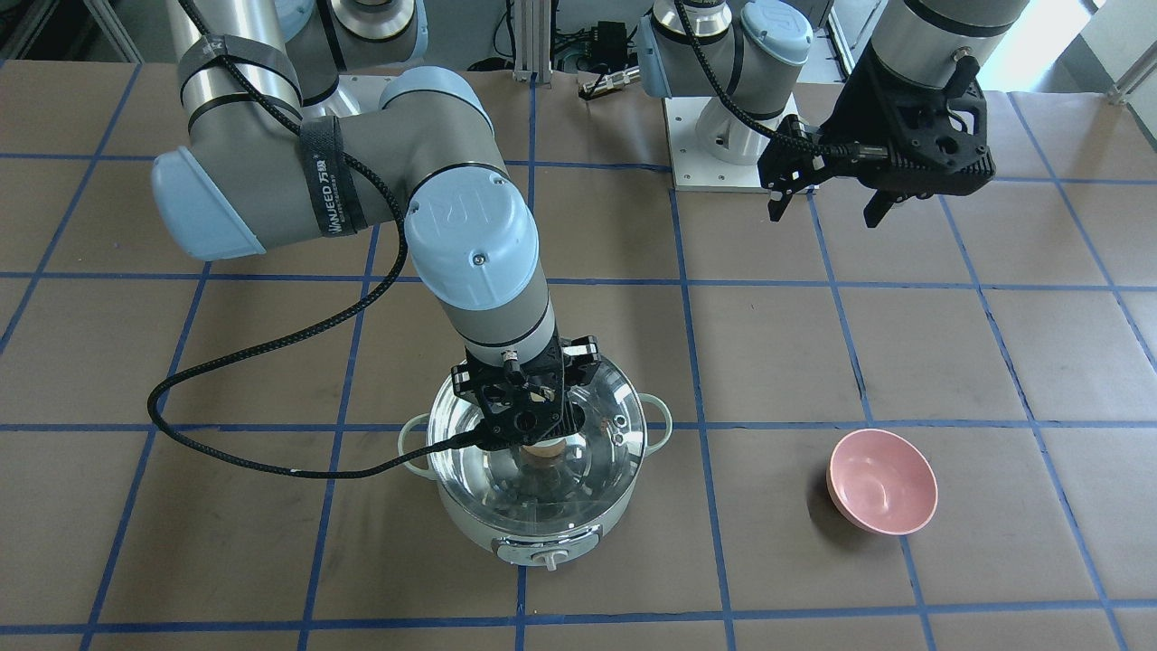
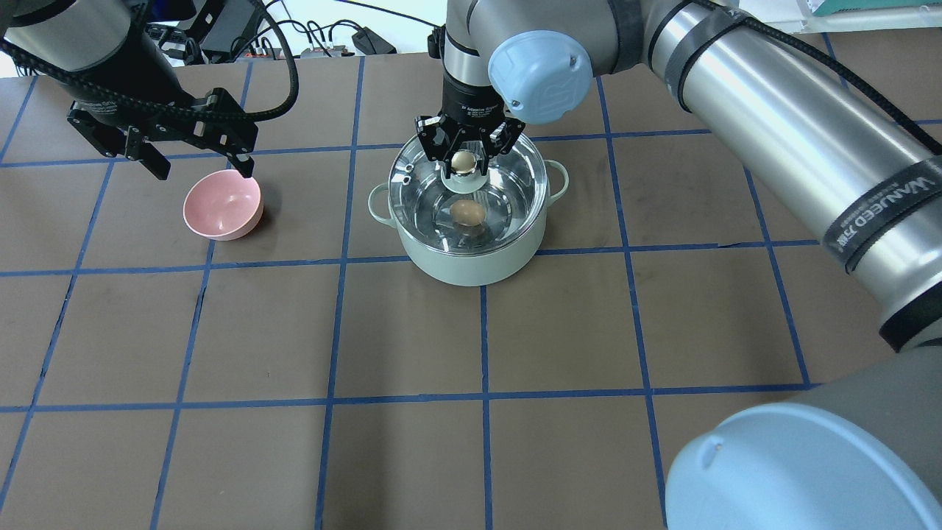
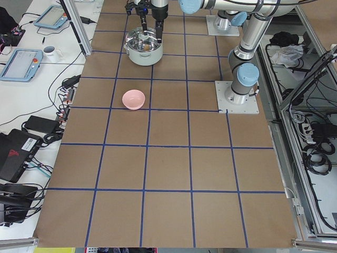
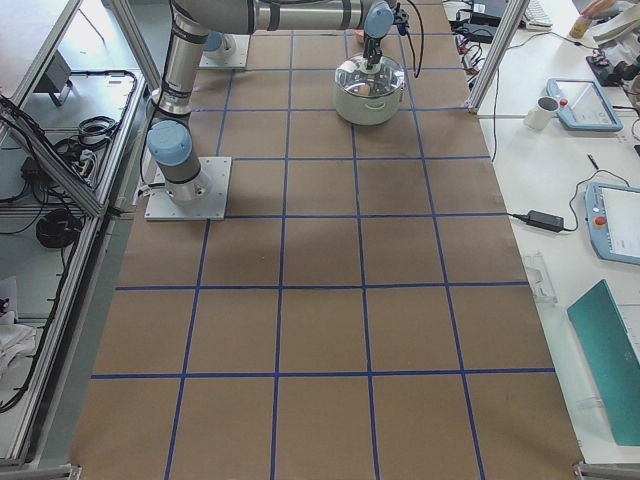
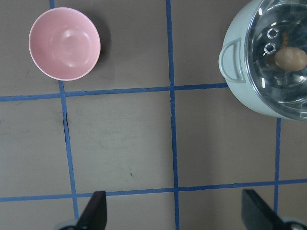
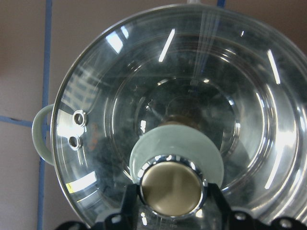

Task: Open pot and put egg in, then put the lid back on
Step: 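Lower the glass lid onto the pot with the right gripper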

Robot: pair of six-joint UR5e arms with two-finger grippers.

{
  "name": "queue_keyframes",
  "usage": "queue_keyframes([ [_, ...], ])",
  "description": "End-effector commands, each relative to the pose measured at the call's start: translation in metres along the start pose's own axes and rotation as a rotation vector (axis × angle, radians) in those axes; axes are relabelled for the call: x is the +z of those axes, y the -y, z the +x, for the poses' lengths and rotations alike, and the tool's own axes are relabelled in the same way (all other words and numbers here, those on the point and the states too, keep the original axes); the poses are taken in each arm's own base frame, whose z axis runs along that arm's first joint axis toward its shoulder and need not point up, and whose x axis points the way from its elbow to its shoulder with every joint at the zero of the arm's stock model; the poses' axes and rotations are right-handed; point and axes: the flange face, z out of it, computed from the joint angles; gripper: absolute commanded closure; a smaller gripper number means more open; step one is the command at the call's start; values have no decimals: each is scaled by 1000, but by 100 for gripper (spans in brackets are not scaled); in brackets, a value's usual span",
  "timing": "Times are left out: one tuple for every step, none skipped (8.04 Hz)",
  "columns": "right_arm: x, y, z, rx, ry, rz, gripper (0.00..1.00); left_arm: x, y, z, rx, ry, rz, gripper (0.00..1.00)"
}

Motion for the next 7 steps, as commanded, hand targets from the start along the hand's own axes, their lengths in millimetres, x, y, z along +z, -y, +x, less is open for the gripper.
queue_keyframes([
  [4, -3, -1, 7, 14, -20, 39, 1, 0, 1, 1, -2, -1, 0],
  [-3, -3, 2, -13, -11, -7, 15, 1, 1, 0, -1, 0, -2, 0],
  [-24, -13, 4, -30, -31, 13, 0, 1, 1, 0, -2, 0, -2, 0],
  [-47, -27, 7, -31, -31, 3, 0, 1, 1, 0, -2, 0, -2, 0],
  [-71, -39, 9, -69, -30, 30, 0, 0, 0, 1, -1, 0, 0, 0],
  [-87, -49, 27, -111, -37, 39, 0, 1, 0, 0, -1, 0, -2, 0],
  [-121, -60, 73, -48, -51, 82, 0, 1, 1, 0, -2, 1, -2, 0],
])
